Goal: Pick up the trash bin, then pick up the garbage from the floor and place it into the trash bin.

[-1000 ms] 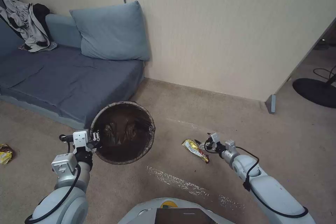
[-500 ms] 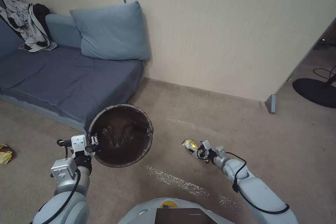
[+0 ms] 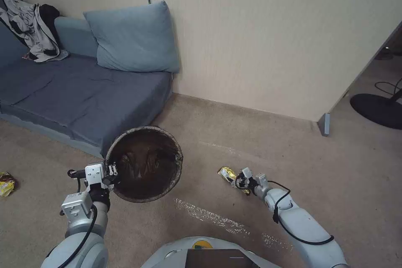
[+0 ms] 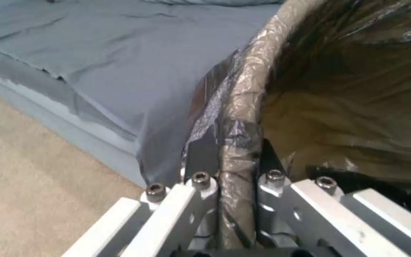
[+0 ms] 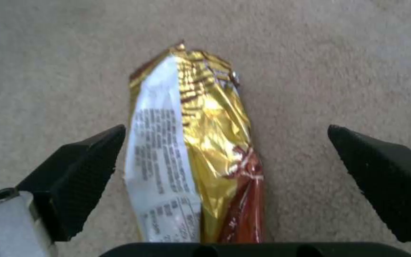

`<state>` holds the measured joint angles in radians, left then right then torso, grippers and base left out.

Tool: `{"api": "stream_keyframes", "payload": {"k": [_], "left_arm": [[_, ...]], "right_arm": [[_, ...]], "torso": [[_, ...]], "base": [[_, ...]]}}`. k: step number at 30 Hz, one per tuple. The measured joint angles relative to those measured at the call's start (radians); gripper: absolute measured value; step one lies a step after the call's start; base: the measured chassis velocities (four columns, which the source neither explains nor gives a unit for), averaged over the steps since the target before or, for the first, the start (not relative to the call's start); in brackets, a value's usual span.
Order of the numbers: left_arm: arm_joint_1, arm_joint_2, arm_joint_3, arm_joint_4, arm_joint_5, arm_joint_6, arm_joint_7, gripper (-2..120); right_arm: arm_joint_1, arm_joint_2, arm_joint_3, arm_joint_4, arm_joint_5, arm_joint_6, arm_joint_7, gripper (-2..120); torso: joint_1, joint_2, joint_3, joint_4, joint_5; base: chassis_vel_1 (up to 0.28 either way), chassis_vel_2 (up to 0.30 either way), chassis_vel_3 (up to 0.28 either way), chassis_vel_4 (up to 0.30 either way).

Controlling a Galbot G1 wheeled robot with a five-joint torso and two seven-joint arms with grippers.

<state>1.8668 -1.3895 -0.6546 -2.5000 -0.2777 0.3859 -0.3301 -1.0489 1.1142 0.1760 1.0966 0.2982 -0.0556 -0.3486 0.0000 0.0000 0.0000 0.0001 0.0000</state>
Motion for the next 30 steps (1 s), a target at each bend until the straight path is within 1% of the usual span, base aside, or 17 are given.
{"api": "stream_keyframes", "payload": {"k": [7,19,21,22,24,26,27,30], "left_arm": [[0.01,-0.01,0.0,0.0,0.011,-0.008,0.0,3],[0.015,-0.019,0.005,0.0,0.023,-0.013,0.0,3],[0.017,-0.02,0.005,0.0,0.024,-0.013,-0.001,3],[0.017,-0.02,0.005,0.0,0.024,-0.013,-0.001,3],[0.017,-0.021,0.004,0.0,0.024,-0.013,-0.001,3],[0.018,-0.021,0.004,0.0,0.025,-0.013,-0.001,3],[0.018,-0.021,0.004,0.0,0.025,-0.013,-0.001,3],[0.018,-0.021,0.005,0.0,0.025,-0.013,-0.001,3]], "right_arm": [[0.002,0.03,0.023,-0.069,-0.034,0.035,-0.002,100],[-0.003,0.044,0.033,-0.089,-0.053,0.051,-0.008,100],[-0.005,0.046,0.031,-0.085,-0.055,0.052,-0.01,92],[-0.005,0.046,0.031,-0.085,-0.055,0.052,-0.01,92],[-0.007,0.046,0.029,-0.075,-0.058,0.052,-0.01,85],[-0.009,0.045,0.025,-0.064,-0.062,0.051,-0.011,76],[-0.009,0.045,0.025,-0.064,-0.062,0.051,-0.011,76],[-0.014,0.041,0.018,-0.045,-0.064,0.051,-0.008,59]], "torso": [[0.0,0.0,0.0,-0.0001,0.0],[0.0,0.0,0.0,-0.0001,-0.0001],[0.0,0.0,0.0,-0.0002,-0.0002],[0.0,0.0,0.0,-0.0002,-0.0002],[0.0,0.0,0.0,-0.0003,-0.0004],[0.0,0.0,0.0,0.0,0.0004],[0.0,0.0,0.0,0.0,0.0004],[0.0,0.0,0.0,0.0001,0.0004]], "base": [[0.0,0.0,0.0,0.0],[0.0,0.0,0.0,0.0],[0.0,0.0,0.0,0.0],[0.0,0.0,0.0,0.0],[0.0,0.0,0.0,0.0],[0.0,0.0,0.0,0.0],[0.0,0.0,0.0,0.0],[0.0,0.0,0.0,0.0]]}}
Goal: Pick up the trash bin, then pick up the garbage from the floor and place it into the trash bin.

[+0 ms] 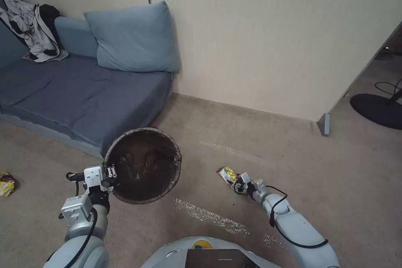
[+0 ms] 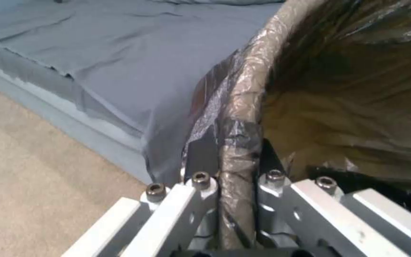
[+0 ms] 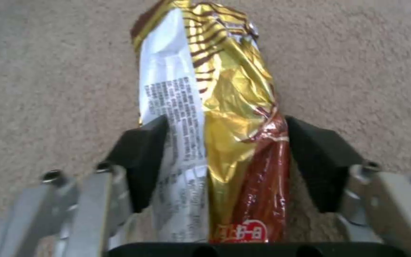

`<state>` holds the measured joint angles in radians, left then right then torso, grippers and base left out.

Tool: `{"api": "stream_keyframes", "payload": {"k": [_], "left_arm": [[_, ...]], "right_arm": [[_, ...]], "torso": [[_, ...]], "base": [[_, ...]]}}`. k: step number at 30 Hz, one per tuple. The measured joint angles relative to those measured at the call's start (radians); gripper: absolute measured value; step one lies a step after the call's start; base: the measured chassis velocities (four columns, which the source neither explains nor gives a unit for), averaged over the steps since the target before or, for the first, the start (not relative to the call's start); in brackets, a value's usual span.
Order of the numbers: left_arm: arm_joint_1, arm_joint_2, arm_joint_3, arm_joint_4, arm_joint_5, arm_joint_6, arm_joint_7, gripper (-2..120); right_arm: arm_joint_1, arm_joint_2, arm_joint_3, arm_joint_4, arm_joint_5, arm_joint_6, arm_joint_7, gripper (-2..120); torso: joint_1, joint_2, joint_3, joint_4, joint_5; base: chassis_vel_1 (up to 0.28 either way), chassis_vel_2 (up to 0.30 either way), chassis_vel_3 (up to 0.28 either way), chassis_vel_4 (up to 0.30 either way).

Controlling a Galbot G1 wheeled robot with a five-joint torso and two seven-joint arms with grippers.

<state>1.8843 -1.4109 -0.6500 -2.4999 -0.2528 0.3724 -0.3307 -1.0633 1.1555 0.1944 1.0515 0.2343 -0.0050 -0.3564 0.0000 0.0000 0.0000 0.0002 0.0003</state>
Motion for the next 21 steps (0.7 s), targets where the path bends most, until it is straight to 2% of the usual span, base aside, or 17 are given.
{"api": "stream_keyframes", "payload": {"k": [5,9,10,13,14,17,20,21], "left_arm": [[-0.003,0.002,0.001,0.0,0.0,0.0,0.0,3],[-0.007,0.004,0.002,0.0,-0.002,0.0,0.0,3],[-0.007,0.004,0.002,0.0,-0.002,0.0,0.0,3],[-0.009,0.004,0.002,0.0,-0.002,0.0,0.0,3],[-0.009,0.004,0.002,0.0,-0.002,0.0,0.0,3],[-0.01,0.002,0.003,0.0,-0.002,0.0,0.0,3],[-0.01,0.001,0.004,0.0,-0.002,0.0,0.0,3],[-0.01,0.0,0.004,0.0,-0.002,0.0,0.0,3]], "right_arm": [[-0.004,-0.001,0.0,0.005,-0.001,0.0,0.003,47],[-0.006,0.001,0.005,0.005,-0.001,0.0,0.005,26],[-0.006,0.001,0.005,0.005,-0.001,0.0,0.005,26],[-0.006,0.001,0.008,0.004,-0.001,0.0,0.006,14],[-0.006,0.001,0.008,0.004,-0.001,0.0,0.006,14],[-0.009,0.001,0.014,0.011,0.002,0.003,0.009,0],[-0.015,0.0,0.021,0.029,0.003,0.008,0.014,0],[-0.029,-0.014,0.025,0.084,0.016,0.011,0.021,0]], "torso": [[0.0,0.0,0.0,-0.0003,-0.0002],[0.0,0.0,0.0,-0.0002,-0.0002],[0.0,0.0,0.0,-0.0002,-0.0002],[0.0,0.0,0.0,-0.0002,-0.0002],[0.0,0.0,0.0,-0.0002,-0.0002],[0.0,0.0,0.0,-0.0002,-0.0002],[0.0,0.0,0.0,-0.0003,-0.0002],[0.0,0.0,0.0,-0.0002,-0.0002]], "base": [[0.0,0.0,0.0,0.0],[0.0,0.0,0.0,0.0],[0.0,0.0,0.0,0.0],[0.0,0.0,0.0,0.0],[0.0,0.0,0.0,0.0],[0.0,0.0,0.0,0.0],[0.0,0.0,0.0,0.0],[0.0,0.0,0.0,0.0]]}}
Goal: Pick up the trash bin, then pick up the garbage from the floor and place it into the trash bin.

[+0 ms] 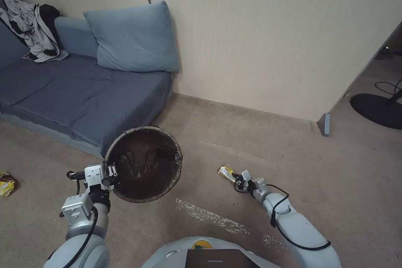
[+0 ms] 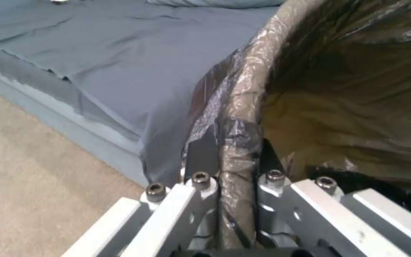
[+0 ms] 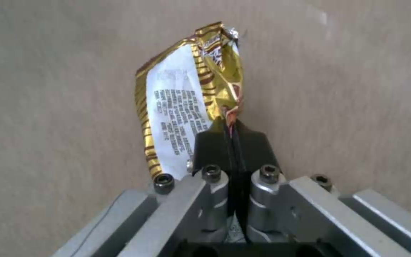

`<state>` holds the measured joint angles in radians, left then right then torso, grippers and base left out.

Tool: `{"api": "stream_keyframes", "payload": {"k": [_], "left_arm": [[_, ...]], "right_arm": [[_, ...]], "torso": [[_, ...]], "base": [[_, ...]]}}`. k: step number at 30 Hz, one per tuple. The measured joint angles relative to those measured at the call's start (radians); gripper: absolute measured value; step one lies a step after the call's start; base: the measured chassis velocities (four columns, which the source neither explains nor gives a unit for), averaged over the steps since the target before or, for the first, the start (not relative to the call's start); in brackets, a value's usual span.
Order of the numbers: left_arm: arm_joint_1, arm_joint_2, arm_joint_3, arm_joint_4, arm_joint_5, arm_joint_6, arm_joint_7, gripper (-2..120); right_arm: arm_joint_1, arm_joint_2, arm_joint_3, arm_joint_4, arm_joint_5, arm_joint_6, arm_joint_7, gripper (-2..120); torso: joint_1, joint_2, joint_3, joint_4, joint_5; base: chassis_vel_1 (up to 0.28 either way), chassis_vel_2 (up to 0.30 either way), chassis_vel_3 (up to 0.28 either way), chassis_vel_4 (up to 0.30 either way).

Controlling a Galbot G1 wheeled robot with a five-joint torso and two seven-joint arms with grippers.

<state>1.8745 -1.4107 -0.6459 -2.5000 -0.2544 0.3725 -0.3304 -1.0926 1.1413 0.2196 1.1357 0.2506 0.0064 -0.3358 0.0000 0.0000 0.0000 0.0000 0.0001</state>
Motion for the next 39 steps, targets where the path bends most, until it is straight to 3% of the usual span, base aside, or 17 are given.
{"api": "stream_keyframes", "payload": {"k": [2,6,10,13,25,39], "left_arm": [[0.001,0.0,0.0,0.0,0.0,0.0,0.0,3],[0.003,0.002,-0.001,0.0,0.0,0.0,0.0,3],[0.003,0.002,-0.001,0.0,0.001,0.0,0.0,3],[0.003,0.003,0.002,0.0,0.002,0.001,0.001,3],[0.002,0.01,0.008,0.0,0.007,0.007,0.005,3],[0.011,0.019,0.018,0.0,0.006,0.036,0.006,3]], "right_arm": [[-0.008,-0.009,0.0,0.031,0.006,0.0,0.003,0],[-0.059,-0.067,0.024,0.216,0.057,-0.011,0.01,0],[-0.079,-0.096,0.036,0.286,0.081,-0.021,0.012,0],[-0.116,-0.159,0.065,0.426,0.138,-0.046,0.011,0],[-0.206,-0.325,0.161,0.792,0.311,-0.12,0.021,0],[-0.17,-0.354,0.123,1.09,0.431,-0.227,0.043,0]], "torso": [[0.0,0.0,0.0,0.0,0.0],[0.0,0.0,0.0,-0.0001,-0.0001],[0.0,0.0,0.0,0.0,-0.0003],[0.0,0.0,0.0,0.0,-0.0003],[0.0,0.0,0.0,-0.0001,-0.0003],[0.0,0.0,0.0,-0.0001,-0.0003]], "base": [[0.0,0.0,0.0,0.0],[0.0,0.0,0.0,0.0],[0.0,0.0,0.0,0.0],[0.0,0.0,0.0,0.0],[0.0,0.0,0.0,0.0],[0.0,0.0,0.0,0.0]]}}
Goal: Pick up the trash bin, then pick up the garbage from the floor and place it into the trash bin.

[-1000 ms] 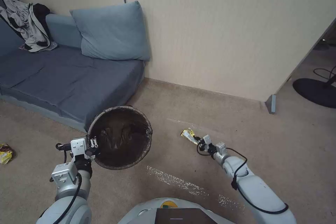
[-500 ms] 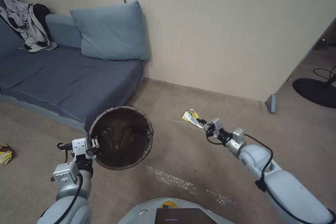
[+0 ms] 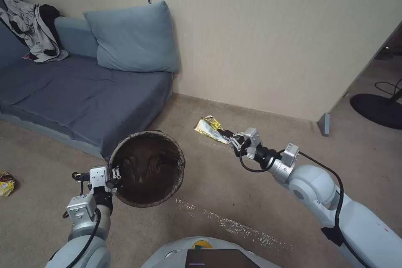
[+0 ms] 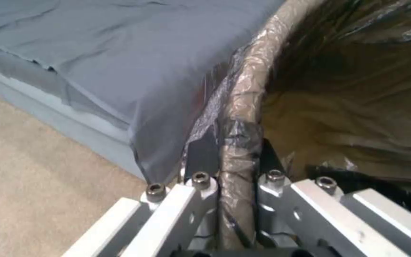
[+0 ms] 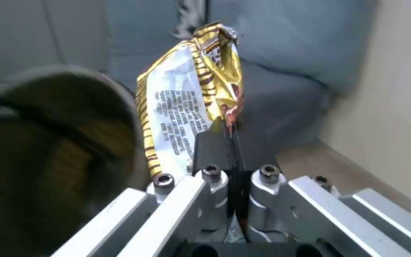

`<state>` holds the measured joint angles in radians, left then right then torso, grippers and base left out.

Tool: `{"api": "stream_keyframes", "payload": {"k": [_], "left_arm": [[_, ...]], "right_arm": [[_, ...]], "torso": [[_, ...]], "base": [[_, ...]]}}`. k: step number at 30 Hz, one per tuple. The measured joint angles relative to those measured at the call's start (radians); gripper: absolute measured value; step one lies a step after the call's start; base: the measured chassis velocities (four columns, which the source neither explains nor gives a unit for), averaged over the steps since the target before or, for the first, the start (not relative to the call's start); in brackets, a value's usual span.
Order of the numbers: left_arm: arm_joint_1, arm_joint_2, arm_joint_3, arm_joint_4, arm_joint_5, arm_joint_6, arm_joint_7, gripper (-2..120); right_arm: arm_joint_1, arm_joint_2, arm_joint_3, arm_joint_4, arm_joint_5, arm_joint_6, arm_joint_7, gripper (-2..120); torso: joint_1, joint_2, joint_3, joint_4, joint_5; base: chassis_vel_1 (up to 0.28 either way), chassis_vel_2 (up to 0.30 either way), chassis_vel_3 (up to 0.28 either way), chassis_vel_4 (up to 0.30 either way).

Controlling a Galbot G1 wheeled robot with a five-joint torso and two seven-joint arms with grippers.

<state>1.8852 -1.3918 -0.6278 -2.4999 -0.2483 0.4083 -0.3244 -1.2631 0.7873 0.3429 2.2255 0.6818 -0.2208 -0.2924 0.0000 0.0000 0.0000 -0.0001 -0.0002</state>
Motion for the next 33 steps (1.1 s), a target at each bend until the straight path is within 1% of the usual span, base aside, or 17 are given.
{"api": "stream_keyframes", "payload": {"k": [2,3,5,6,7,10,11,15,16,21,22,26,33], "left_arm": [[-0.001,0.0,0.001,0.0,0.0,0.001,0.0,3],[-0.001,0.0,0.001,0.0,0.0,0.001,0.0,3],[-0.003,0.0,0.002,0.0,0.0,0.001,0.002,3],[-0.004,-0.001,0.002,0.0,0.0,0.001,0.003,3],[-0.004,-0.001,0.002,0.0,0.0,0.001,0.003,3],[-0.005,0.001,0.003,0.0,0.0,0.001,0.004,3],[-0.005,0.001,0.003,0.0,0.0,0.001,0.004,3],[-0.004,0.002,0.002,0.0,-0.001,0.001,0.004,3],[-0.004,0.002,0.002,0.0,-0.001,0.001,0.004,3],[-0.004,0.0,0.002,0.0,-0.001,0.001,0.004,3],[-0.004,0.0,0.002,0.0,-0.001,0.001,0.004,3],[-0.004,-0.001,0.0,0.0,-0.001,0.001,0.004,3],[-0.004,-0.007,0.0,0.0,0.0,0.001,0.005,3]], "right_arm": [[0.04,-0.001,-0.028,0.053,0.04,-0.035,0.0,0],[0.04,-0.001,-0.028,0.053,0.04,-0.035,0.0,0],[0.092,-0.004,-0.073,0.078,0.054,-0.054,-0.001,0],[0.126,-0.003,-0.112,0.083,0.054,-0.063,-0.002,0],[0.126,-0.003,-0.112,0.083,0.054,-0.063,-0.002,0],[0.197,0.01,-0.21,0.082,0.043,-0.073,0.001,0],[0.197,0.01,-0.21,0.082,0.043,-0.073,0.001,0],[0.265,0.023,-0.32,0.08,0.033,-0.087,0.015,0],[0.265,0.023,-0.32,0.08,0.033,-0.087,0.015,0],[0.335,0.038,-0.458,0.085,0.025,-0.11,0.035,0],[0.335,0.038,-0.458,0.085,0.025,-0.11,0.035,0],[0.371,0.064,-0.531,0.056,-0.005,-0.113,0.036,0],[0.411,0.109,-0.598,-0.002,-0.065,-0.109,0.031,0]], "torso": [[0.0,0.0,0.0,0.0,0.0],[0.0,0.0,0.0,0.0,0.0],[0.0,0.0,0.0,0.0003,-0.0001],[0.0,0.0,0.0,0.0002,-0.0001],[0.0,0.0,0.0,0.0002,-0.0001],[0.0,0.0,0.0,0.0003,0.0001],[0.0,0.0,0.0,0.0003,0.0001],[0.0,0.0,0.0,0.0002,0.0001],[0.0,0.0,0.0,0.0002,0.0001],[0.0,0.0,0.0,0.0001,0.0],[0.0,0.0,0.0,0.0001,0.0],[0.0,0.0,0.0,0.0,0.0],[0.0,0.0,0.0,0.0002,0.0001]], "base": [[0.0,0.0,0.0,0.0],[0.0,0.0,0.0,0.0],[0.0,0.0,0.0,0.0],[0.0,0.0,0.0,0.0],[0.0,0.0,0.0,0.0],[0.0,0.0,0.0,0.0],[0.0,0.0,0.0,0.0],[0.0,0.0,0.0,0.0],[0.0,0.0,0.0,0.0],[0.0,0.0,0.0,0.0],[0.0,0.0,0.0,0.0],[0.0,0.0,0.0,0.0],[0.0,0.0,0.0,0.0]]}}
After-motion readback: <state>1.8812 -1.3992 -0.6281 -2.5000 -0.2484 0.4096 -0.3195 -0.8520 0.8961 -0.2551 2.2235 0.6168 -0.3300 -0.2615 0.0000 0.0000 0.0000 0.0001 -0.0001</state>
